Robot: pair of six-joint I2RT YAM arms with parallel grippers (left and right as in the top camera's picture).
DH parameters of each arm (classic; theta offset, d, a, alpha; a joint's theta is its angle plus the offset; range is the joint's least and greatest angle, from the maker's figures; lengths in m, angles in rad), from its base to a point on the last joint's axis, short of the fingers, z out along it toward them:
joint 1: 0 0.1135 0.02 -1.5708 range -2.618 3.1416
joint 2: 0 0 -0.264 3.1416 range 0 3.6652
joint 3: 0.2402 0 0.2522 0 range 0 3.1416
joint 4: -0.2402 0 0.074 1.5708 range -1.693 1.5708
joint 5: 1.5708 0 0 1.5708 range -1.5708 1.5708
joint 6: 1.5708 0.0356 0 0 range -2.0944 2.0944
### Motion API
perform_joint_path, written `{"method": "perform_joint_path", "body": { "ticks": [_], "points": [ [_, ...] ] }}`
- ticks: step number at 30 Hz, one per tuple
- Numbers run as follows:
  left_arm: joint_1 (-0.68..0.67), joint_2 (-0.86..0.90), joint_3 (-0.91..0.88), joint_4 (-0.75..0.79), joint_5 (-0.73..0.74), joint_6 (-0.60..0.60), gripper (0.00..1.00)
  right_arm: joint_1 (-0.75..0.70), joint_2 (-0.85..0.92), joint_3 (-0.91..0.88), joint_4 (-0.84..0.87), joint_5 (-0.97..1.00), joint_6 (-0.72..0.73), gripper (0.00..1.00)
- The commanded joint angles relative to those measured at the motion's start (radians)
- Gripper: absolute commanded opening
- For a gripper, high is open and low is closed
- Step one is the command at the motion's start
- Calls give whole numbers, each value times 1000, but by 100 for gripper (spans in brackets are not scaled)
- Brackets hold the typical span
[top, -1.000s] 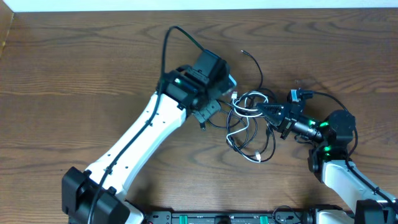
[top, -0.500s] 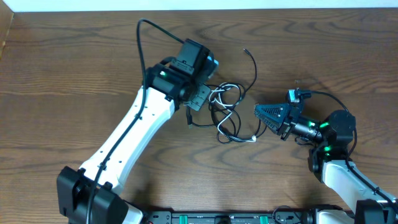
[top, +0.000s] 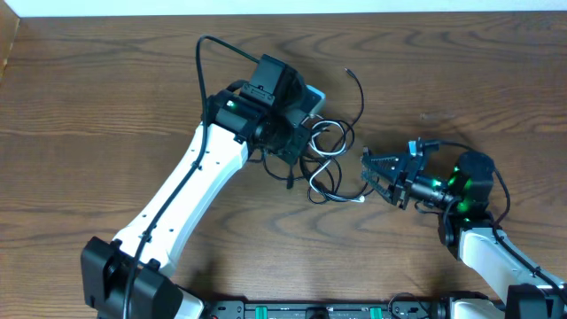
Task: Untangle cables
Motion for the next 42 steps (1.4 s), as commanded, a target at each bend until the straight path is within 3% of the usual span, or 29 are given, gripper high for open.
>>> {"method": "perform_joint_path", "body": {
  "ticks": [1, 8, 17, 26, 29, 37, 40, 42],
  "points": [
    [-30, 11, -4, 1, 158, 29, 8, -7, -1, 5, -68, 86, -76, 47],
    [-110, 11, -4, 9, 158, 30, 8, -6, -1, 5, -109, 173, -146, 47],
    [-237, 11, -4, 73, 158, 37, 8, 25, 0, 5, -229, 317, -226, 63],
    [-313, 11, -4, 125, 149, 40, 8, 64, 0, 5, -267, 354, -270, 63],
    [-313, 11, -4, 120, 71, 38, 8, 63, 0, 5, -301, 369, -275, 62],
    [-312, 11, -4, 100, -400, -151, 46, 63, 0, 5, -391, 396, -275, 63],
    [-305, 13, -4, 85, -459, -178, 58, 63, 0, 5, -413, 412, -275, 63],
    [-293, 15, -4, 78, -461, -206, 60, 63, 0, 5, -422, 417, -275, 63]
  ]
}}
